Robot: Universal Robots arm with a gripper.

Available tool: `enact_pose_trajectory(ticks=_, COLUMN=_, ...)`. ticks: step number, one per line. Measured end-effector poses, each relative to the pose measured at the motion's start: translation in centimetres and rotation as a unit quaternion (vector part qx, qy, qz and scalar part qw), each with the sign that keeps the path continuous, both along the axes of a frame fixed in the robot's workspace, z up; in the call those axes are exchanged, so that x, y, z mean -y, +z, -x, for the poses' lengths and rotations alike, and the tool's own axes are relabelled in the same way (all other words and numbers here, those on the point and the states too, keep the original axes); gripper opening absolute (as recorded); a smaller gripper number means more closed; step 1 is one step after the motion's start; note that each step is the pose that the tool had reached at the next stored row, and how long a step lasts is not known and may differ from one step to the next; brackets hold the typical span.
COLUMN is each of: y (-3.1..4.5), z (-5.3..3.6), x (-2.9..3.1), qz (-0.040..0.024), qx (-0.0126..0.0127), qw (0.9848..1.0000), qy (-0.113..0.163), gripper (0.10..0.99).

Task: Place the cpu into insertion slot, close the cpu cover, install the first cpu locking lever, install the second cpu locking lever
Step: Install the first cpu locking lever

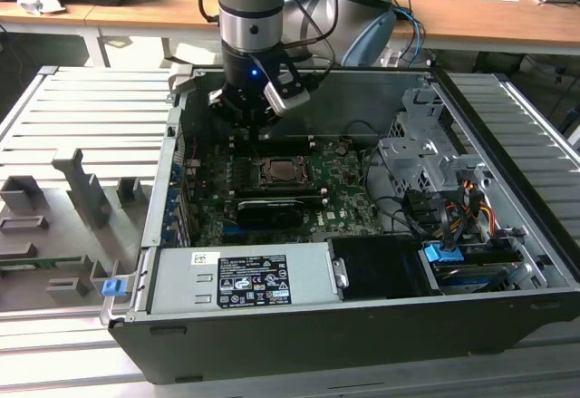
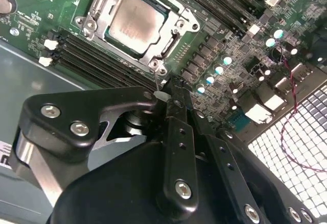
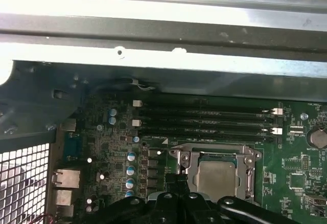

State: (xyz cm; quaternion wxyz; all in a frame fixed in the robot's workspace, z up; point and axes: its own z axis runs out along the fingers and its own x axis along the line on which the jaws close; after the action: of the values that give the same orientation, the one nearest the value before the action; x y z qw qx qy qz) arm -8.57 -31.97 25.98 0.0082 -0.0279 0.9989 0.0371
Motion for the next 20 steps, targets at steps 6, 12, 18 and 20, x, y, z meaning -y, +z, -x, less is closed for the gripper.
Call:
enact_pose_trajectory(ticks=6, y=-0.01, z=1.54, x=-0.01, qz=-0.0001, qx=0.0001, qw=1.0, qy=0.0, gripper=0.106)
enact_pose_trajectory(ticks=12, y=0.0, z=2.1, x=-0.54, qz=-0.0009, qx=0.0, qw=1.0, qy=0.0, gripper=0.106)
enact_pose_trajectory(ticks=18, y=0.0, z=2.37, x=-0.82, qz=-0.0011, qx=0.0, qw=1.0, qy=0.0, gripper=0.106)
enact_pose_trajectory(ticks=20, y=0.0, z=2.41, x=-0.88, qz=-0.0011, qx=0.0, qw=1.0, qy=0.0, gripper=0.106)
